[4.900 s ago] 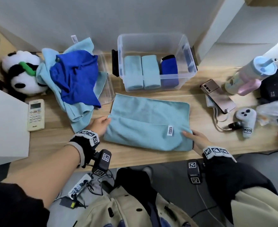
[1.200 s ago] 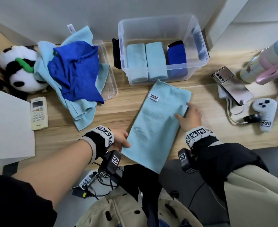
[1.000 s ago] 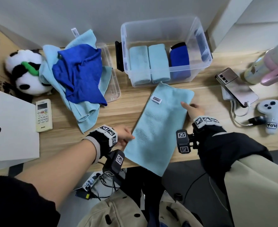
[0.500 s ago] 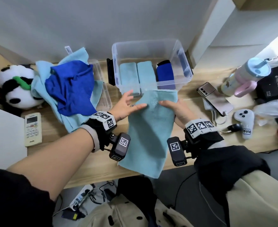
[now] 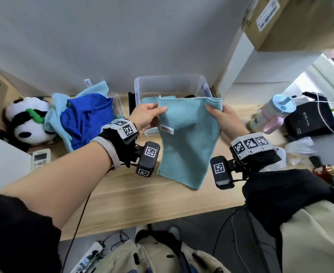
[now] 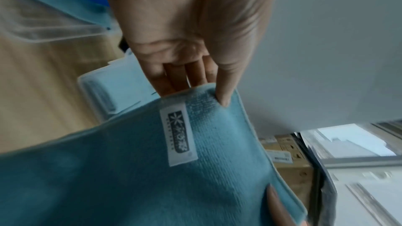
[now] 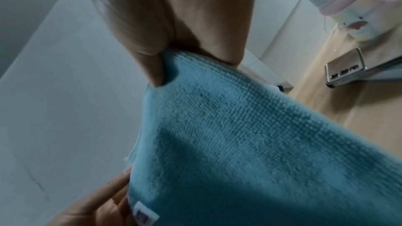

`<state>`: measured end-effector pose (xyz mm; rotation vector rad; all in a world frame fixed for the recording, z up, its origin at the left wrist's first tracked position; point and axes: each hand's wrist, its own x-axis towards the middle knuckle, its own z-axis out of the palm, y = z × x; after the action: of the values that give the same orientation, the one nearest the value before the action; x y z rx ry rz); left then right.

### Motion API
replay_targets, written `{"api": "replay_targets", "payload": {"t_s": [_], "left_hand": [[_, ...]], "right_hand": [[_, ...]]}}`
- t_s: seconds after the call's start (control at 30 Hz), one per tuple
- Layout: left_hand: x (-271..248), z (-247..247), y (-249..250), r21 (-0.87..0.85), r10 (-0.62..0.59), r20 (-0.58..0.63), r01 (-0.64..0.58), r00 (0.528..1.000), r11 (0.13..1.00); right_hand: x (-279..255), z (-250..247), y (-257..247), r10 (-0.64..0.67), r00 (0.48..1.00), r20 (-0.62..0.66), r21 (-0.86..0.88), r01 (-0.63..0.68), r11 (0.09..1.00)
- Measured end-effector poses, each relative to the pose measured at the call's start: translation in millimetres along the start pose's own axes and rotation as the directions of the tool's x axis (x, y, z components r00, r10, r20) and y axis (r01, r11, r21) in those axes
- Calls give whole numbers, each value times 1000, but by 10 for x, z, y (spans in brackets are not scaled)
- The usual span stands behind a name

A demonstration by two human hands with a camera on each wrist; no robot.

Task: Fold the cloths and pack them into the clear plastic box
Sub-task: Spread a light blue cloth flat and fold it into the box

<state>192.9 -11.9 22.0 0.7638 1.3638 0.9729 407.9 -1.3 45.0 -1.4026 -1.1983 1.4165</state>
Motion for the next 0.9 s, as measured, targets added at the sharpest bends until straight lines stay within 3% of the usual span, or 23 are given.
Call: {"api": "replay_targets", "payload": {"t_s": [0.1, 0.23, 0.4, 0.5, 0.6, 0.7, 0.77, 0.83, 0.9], "left_hand": [[-55, 77, 211, 35, 136, 5, -136, 991, 990], [-91, 120, 463, -75, 260, -29, -262, 965, 962], [-129, 73, 591, -165, 310, -46, -313, 950, 935], [-135, 14, 339, -76, 161, -9, -161, 987, 984], [-140, -64, -203, 108, -69, -6, 70, 998, 992], [-179, -163, -853, 311, -263, 38, 238, 964, 920], [-231, -223, -1228, 416, -344, 23, 304, 939, 857], [-289, -274, -1566, 450, -412, 6, 365, 911, 815], [-344, -309, -1816, 481, -473, 27, 404, 881, 779]], "right_hand": [[29, 1, -133, -64, 997, -31, 16, 65, 998], [52, -3, -385, -192, 981, -4, 130, 191, 973], [14, -69, -495, -238, 969, 69, 202, 220, 954], [-42, -114, -245, -66, 979, 191, 85, 50, 995], [-120, -114, 301, 179, 940, 291, -104, -155, 982], [-196, -127, 989, 391, 871, 298, -231, -331, 915], [-309, -121, 1390, 520, 791, 322, -253, -458, 852], [-437, -122, 1738, 621, 720, 309, -274, -558, 783], [-540, -119, 1964, 669, 690, 278, -262, -615, 743]]}}
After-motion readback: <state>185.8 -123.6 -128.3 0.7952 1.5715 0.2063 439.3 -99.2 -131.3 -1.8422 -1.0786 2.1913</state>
